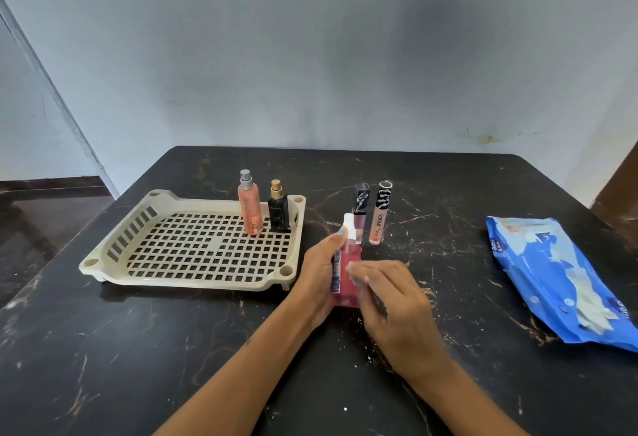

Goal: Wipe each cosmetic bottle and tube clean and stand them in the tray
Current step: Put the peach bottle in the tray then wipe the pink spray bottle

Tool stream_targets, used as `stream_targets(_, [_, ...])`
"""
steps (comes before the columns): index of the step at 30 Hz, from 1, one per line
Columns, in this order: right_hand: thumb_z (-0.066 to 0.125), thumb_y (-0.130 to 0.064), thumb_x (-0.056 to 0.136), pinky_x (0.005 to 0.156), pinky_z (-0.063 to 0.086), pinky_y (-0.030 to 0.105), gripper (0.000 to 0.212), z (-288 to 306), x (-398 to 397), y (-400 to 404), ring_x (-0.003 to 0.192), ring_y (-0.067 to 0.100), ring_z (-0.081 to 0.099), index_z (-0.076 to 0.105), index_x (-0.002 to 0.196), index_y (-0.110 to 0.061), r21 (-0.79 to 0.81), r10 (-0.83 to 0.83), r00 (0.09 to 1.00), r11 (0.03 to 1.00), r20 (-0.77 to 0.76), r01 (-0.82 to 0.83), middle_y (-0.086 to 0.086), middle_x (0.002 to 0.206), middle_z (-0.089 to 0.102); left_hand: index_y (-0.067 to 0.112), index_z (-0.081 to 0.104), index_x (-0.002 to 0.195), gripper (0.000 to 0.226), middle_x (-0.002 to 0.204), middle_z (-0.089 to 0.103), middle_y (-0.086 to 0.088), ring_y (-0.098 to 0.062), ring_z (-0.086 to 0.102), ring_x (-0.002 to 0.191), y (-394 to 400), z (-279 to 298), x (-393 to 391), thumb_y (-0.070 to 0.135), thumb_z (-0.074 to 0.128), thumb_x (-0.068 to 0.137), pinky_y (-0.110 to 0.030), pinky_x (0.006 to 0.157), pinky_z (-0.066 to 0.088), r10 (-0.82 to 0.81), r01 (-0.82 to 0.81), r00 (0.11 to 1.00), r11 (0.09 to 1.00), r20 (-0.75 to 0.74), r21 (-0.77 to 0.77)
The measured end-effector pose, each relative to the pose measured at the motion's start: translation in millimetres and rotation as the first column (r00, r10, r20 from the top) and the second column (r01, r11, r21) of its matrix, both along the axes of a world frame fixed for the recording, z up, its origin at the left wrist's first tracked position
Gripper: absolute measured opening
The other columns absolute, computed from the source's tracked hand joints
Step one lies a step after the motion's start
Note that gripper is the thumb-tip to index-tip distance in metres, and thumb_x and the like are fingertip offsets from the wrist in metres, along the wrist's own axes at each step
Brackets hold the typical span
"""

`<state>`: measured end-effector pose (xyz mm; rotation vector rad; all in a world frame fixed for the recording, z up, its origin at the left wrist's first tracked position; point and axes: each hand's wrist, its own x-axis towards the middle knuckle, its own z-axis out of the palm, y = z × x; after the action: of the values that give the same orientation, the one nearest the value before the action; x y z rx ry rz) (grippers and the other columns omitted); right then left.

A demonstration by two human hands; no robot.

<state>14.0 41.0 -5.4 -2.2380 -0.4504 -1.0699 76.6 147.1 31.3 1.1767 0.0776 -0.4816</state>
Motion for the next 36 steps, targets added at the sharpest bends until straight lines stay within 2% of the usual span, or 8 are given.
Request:
stream_targets(3, [0.052, -0.002, 0.089, 0.096, 0.048, 0.025, 0.028, -2, 3, 2, 0.103, 0.019, 0.06, 0.071, 0.108, 0.001, -0.07, 0.032, 0.999, 0.997, 0.017, -0.031, 0.007, 0.109, 0.068, 0.011, 0.063, 0.085, 0.034, 0.069, 0.053, -0.003, -0.014, 0.052, 0.056, 1, 0, -1, 0.039, 0.046, 0.093, -0.022, 0.048, 0.045, -0.025, 0.024, 0.999, 0.999, -0.021, -0.026])
stream_targets(7, [0.06, 0.003, 0.08, 0.084, 0.052, 0.026, 0.019, -3, -6, 2, 0.092, 0.02, 0.062, 0.075, 0.092, 0.0, -0.155, 0.163, 0.986, 0.976, 0.032, -0.156, 0.005, 0.097, 0.071, 0.007, 0.063, 0.089, 0.036, 0.07, 0.054, -0.005, -0.013, 0.05, 0.059, 2, -2, 0, 0.04, 0.049, 0.092, -0.022, 0.053, 0.043, 0.004, -0.004, 1.0, 1.0, -0.003, -0.031])
stream_targets(9, [0.06, 0.002, 0.079, 0.08, 0.052, 0.024, 0.017, -3, -6, 1, 0.087, 0.018, 0.062, 0.075, 0.087, 0.0, -0.107, 0.13, 0.991, 0.986, 0.044, -0.125, 0.004, 0.092, 0.071, 0.006, 0.062, 0.091, 0.036, 0.072, 0.055, -0.006, -0.013, 0.051, 0.06, 1, -1, -1, 0.039, 0.047, 0.093, -0.023, 0.053, 0.044, 0.012, -0.012, 1.0, 0.999, 0.002, -0.032])
stream_targets(14, [0.05, -0.005, 0.089, 0.095, 0.048, 0.021, 0.027, -5, 0, 0, 0.1, 0.018, 0.061, 0.073, 0.104, 0.002, -0.05, -0.023, 1.0, 0.998, 0.02, 0.024, 0.008, 0.106, 0.069, 0.01, 0.064, 0.094, 0.035, 0.073, 0.053, -0.005, -0.014, 0.05, 0.061, 0, -1, -1, 0.038, 0.043, 0.095, -0.025, 0.053, 0.045, 0.017, -0.016, 0.999, 1.0, 0.043, -0.024])
stream_targets(20, [0.061, -0.001, 0.085, 0.083, 0.053, 0.024, 0.015, -5, -15, -2, 0.09, 0.019, 0.063, 0.075, 0.09, -0.003, -0.197, 0.18, 0.983, 0.965, 0.023, -0.172, 0.003, 0.099, 0.072, 0.006, 0.064, 0.093, 0.038, 0.077, 0.059, -0.008, -0.013, 0.053, 0.063, 0, 0, -1, 0.038, 0.045, 0.094, -0.024, 0.057, 0.045, 0.052, -0.052, 0.998, 0.999, 0.02, -0.015])
stream_targets(23, [0.066, 0.003, 0.077, 0.077, 0.053, 0.023, 0.012, -6, -16, -1, 0.085, 0.016, 0.063, 0.075, 0.082, -0.003, -0.131, 0.157, 0.987, 0.98, 0.033, -0.151, 0.001, 0.091, 0.072, 0.004, 0.062, 0.097, 0.037, 0.079, 0.06, -0.009, -0.013, 0.054, 0.065, -1, 0, 0, 0.037, 0.045, 0.094, -0.024, 0.058, 0.046, 0.059, -0.059, 0.998, 0.998, 0.02, -0.023])
stream_targets(27, [0.058, -0.003, 0.085, 0.087, 0.051, 0.022, 0.019, -4, -10, 0, 0.091, 0.017, 0.063, 0.075, 0.093, -0.001, -0.07, 0.055, 0.998, 0.996, 0.036, -0.052, 0.004, 0.097, 0.071, 0.007, 0.064, 0.096, 0.039, 0.078, 0.059, -0.007, -0.013, 0.053, 0.065, 0, -3, 0, 0.039, 0.042, 0.095, -0.025, 0.058, 0.045, 0.043, -0.043, 0.999, 0.999, 0.029, 0.0])
stream_targets(36, [0.062, -0.002, 0.092, 0.077, 0.055, 0.028, 0.015, -3, -14, -1, 0.085, 0.022, 0.066, 0.075, 0.084, 0.0, -0.301, 0.171, 0.97, 0.947, 0.174, -0.113, 0.007, 0.094, 0.073, 0.005, 0.061, 0.086, 0.041, 0.068, 0.057, -0.005, -0.013, 0.05, 0.059, -3, -2, 2, 0.036, 0.036, 0.099, -0.023, 0.054, 0.043, 0.163, -0.17, 0.983, 0.982, -0.082, -0.08])
